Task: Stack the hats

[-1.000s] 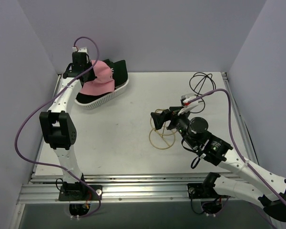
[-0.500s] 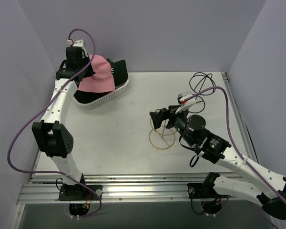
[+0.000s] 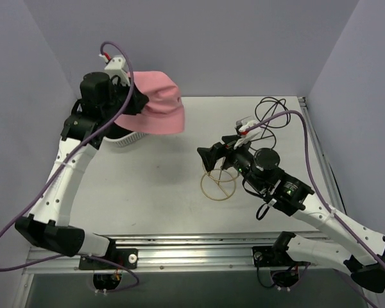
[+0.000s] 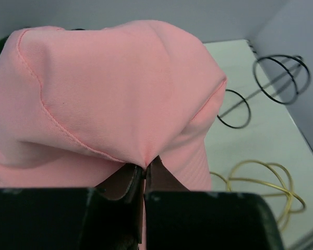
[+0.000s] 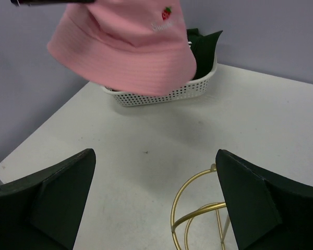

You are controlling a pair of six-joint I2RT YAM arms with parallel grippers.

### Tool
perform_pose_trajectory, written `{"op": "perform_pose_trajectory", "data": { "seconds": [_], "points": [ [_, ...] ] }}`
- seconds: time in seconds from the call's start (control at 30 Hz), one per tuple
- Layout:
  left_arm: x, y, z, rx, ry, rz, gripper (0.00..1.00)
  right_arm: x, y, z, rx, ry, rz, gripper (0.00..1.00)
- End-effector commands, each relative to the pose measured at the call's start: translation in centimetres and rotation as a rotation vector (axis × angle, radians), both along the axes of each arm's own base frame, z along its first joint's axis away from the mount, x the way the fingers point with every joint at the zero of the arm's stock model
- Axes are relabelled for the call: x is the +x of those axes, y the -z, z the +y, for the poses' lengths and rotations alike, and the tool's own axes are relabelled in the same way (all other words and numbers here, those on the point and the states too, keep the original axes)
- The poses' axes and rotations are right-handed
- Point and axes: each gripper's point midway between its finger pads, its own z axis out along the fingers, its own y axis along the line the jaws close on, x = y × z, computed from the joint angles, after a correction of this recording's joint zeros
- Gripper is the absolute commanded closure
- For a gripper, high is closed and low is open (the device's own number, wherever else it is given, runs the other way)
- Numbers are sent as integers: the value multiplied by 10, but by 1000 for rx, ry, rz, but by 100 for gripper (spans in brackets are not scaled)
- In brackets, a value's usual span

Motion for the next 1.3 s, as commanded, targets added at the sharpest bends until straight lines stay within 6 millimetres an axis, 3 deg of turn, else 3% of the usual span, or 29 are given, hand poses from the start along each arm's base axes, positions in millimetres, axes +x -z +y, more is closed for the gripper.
{"op": "perform_pose_trajectory", "data": {
  "seconds": [0.0,0.03,0.13,0.27,0.3,0.33,0.4,0.47,0.73,0.9,1.07,1.27],
  "points": [
    [-54,-30,-53,-59,210,-83,98,-8,-51,2,71,-40,-84,5],
    [-71,-32,-72,-72,271,-89,98,-10,-54,1,82,-42,-78,6],
    [-109,-39,-100,-116,379,-119,98,-17,-62,-9,106,-35,-74,6],
    [-143,-53,-116,-197,468,-173,98,-30,-64,-33,140,2,-82,6],
    [-145,-59,-119,-216,478,-203,98,-32,-64,-38,145,9,-82,6],
    [-145,-48,-121,-219,480,-188,98,-34,-64,-44,149,26,-83,6],
    [-150,-54,-128,-272,506,-215,98,-42,-67,-58,165,41,-95,6],
    [-155,-45,-138,-301,556,-195,98,-47,-69,-73,177,71,-101,6],
    [-160,-63,-173,-387,643,-288,98,-64,-74,-104,190,110,-106,6],
    [-164,-40,-198,-348,679,-256,98,-68,-70,-114,179,128,-99,6],
    [-178,14,-217,-275,726,-208,98,-65,-58,-114,138,144,-75,5],
    [-181,64,-220,-218,724,-149,98,-66,-50,-114,131,142,-63,5]
  ]
}}
